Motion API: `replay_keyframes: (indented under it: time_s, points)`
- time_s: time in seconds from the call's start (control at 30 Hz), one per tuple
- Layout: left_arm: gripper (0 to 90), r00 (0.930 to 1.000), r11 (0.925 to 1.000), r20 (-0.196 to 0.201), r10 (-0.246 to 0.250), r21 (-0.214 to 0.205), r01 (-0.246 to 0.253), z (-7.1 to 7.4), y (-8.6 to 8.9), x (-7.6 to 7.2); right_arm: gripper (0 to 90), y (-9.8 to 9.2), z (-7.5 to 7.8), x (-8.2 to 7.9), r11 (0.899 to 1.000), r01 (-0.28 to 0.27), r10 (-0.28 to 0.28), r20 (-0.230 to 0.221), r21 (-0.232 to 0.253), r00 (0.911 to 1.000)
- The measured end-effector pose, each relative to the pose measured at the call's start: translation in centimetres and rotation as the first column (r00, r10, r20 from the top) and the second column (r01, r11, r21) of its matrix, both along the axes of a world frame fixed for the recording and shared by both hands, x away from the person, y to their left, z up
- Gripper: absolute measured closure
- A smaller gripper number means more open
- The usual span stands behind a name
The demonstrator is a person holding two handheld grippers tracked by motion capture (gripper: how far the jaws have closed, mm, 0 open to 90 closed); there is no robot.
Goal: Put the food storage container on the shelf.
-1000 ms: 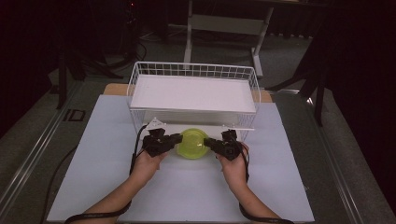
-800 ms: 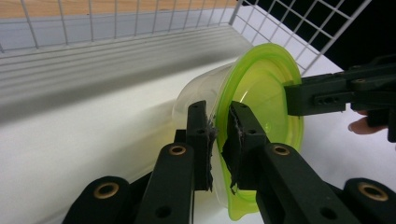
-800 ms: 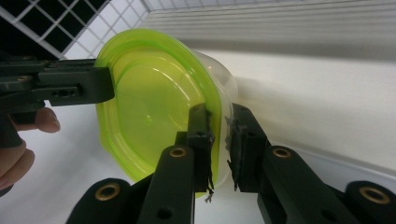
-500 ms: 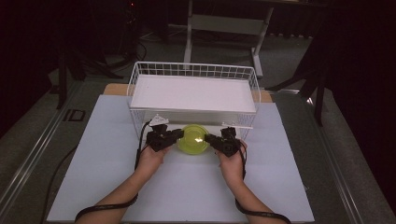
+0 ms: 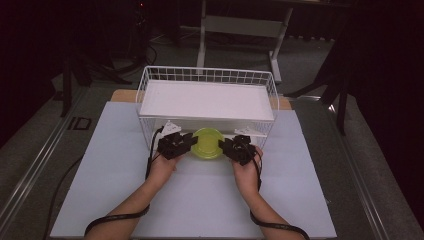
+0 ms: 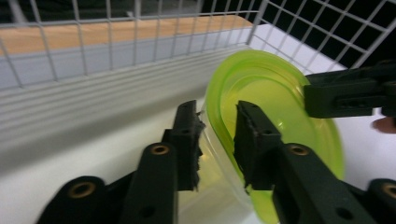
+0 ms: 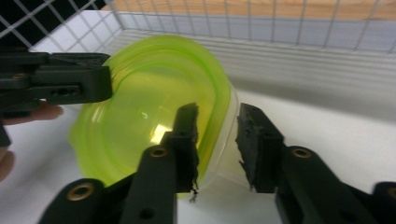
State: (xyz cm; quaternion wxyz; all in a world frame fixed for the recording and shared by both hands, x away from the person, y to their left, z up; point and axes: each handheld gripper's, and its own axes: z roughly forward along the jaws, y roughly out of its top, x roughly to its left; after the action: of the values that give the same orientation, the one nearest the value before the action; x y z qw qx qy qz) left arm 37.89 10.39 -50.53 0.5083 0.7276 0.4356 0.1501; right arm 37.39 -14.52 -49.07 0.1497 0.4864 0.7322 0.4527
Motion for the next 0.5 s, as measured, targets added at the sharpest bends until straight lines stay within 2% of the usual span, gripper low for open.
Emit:
replay_keyframes:
  time_s: [0.03, 0.1, 0.2, 0.3, 0.33, 0.43, 0.5]
  points:
    - [62.8, 1.0000, 1.0000, 0.000, 0.000, 0.000, 0.000, 0.00, 0.00, 0.00, 65.6, 0.00, 0.00, 0.00, 1.000, 0.000, 0.000, 0.000, 0.000, 1.0000]
    - [59.6, 0.9998, 0.9998, -0.011, 0.019, -0.011, -0.019, -0.17, 0.00, 0.19, 59.3, 0.07, -0.21, 0.19, 0.999, 0.033, -0.033, 0.027, -0.009, 0.9991]
    - [55.7, 0.9988, 0.9988, 0.017, 0.047, 0.015, -0.047, -0.20, -0.26, 0.22, 57.3, 0.17, -0.40, 0.30, 0.999, 0.052, -0.051, 0.047, -0.006, 0.9976]
    - [55.3, 0.9983, 0.9984, 0.018, 0.056, 0.011, -0.056, -0.25, -0.31, 0.38, 55.0, 0.24, -0.42, 0.44, 0.998, 0.061, -0.061, 0.053, -0.012, 0.9967]
    - [52.1, 0.9979, 0.9979, 0.015, 0.064, 0.010, -0.064, -0.26, -0.32, 0.45, 52.9, 0.30, -0.38, 0.63, 0.997, 0.072, -0.071, 0.054, -0.014, 0.9960]
    - [47.7, 0.9975, 0.9975, 0.010, 0.070, 0.009, -0.070, -0.22, -0.23, 0.48, 51.1, 0.42, -0.28, 0.56, 0.998, 0.065, -0.065, 0.062, -0.003, 0.9959]
    - [45.9, 0.9972, 0.9971, 0.016, 0.073, 0.022, -0.074, -0.16, -0.09, 0.23, 48.8, 0.64, -0.15, 0.24, 0.999, 0.052, -0.051, 0.082, -0.014, 0.9953]
